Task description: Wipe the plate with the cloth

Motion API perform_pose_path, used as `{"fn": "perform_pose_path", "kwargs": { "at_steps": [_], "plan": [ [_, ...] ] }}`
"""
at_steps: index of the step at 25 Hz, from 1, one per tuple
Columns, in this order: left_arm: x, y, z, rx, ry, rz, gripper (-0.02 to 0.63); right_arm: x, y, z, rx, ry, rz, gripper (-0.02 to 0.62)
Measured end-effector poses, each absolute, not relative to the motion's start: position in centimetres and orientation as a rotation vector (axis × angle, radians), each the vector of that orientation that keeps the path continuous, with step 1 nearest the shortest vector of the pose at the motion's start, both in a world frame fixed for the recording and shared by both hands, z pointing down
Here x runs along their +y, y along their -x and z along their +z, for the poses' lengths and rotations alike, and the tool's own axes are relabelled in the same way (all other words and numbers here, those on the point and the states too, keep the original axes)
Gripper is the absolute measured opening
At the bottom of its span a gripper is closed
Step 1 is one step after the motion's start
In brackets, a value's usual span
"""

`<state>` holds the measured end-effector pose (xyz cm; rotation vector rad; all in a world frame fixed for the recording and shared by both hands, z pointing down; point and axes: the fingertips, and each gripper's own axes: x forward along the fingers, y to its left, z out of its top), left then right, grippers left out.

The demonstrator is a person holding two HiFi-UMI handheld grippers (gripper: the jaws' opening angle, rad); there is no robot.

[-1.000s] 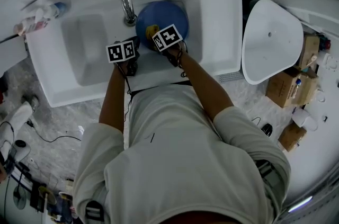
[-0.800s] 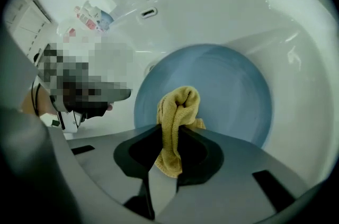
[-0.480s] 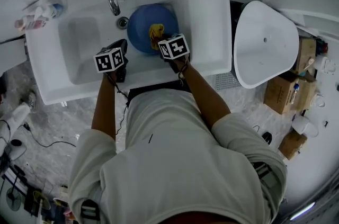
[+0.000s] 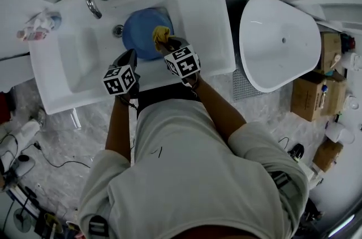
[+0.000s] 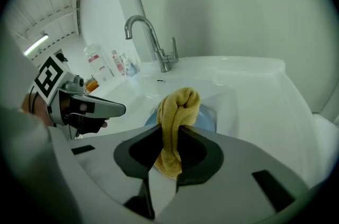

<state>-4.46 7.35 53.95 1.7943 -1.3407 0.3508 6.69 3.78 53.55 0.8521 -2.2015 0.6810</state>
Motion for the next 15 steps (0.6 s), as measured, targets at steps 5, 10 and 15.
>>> {"fn": "perform_pose_path", "kwargs": {
  "at_steps": [5, 10, 15],
  "plan": [
    [8.3, 1.8, 50.6, -1.429, -1.833, 0.332, 0.021, 5.3, -9.2, 50.7, -2.275, -0.879, 0.647, 0.072],
    [9.5, -1.1, 46.3, -1.510, -1.911, 0.280, 0.021, 6.9, -11.6, 47.1, -2.359, -0.940, 0.583, 0.072],
    [10.1, -2.1, 41.0, -1.629, -1.976, 0.145, 0.021, 7.3, -12.5, 42.6, -2.468, -0.996, 0.508, 0.072]
  ]
}}
